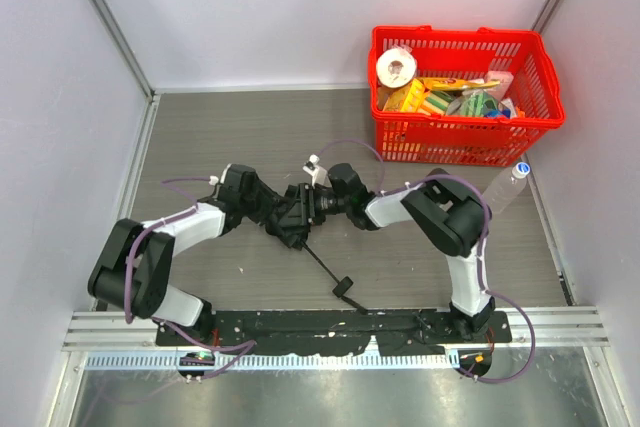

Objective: Put away the umbrella

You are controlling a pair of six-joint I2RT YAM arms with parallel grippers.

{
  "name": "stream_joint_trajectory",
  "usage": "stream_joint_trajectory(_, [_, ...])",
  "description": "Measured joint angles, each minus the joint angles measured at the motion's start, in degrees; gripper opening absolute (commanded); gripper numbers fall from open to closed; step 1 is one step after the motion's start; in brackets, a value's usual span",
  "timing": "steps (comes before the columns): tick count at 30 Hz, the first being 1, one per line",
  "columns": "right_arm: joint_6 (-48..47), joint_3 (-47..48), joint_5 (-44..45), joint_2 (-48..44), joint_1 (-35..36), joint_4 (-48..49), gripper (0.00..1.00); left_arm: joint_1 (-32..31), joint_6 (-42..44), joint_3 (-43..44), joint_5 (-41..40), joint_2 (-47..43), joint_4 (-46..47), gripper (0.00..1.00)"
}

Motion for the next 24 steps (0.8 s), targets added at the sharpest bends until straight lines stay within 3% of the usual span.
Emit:
stream_joint_trajectory(5, [-5.27,2.97,5.22,-10.49,0.66,-19.63,0.75,0.98,0.2,-1.46,0.63,-7.82,-3.65,0.0])
stream_joint_trajectory(9, [-7.67,3.26,8.26,-18.18,0.28,-27.89,0.76,2.51,0.22,-1.27,0.79,-12.76,-6.08,0.0])
stream_joint_trajectory(18, [-6.38,2.23,15.21,-30.69,-0.26,-35.89,0.77,3.15,1.73,-0.79,-0.28,-20.41,-7.87,0.0])
stream_joint_trajectory(24, [-0.87,-1.07,19.91,-37.57,-4.44,-35.67,0.79,3.61,2.45,0.5,-0.46,-25.73,-6.45,0.0])
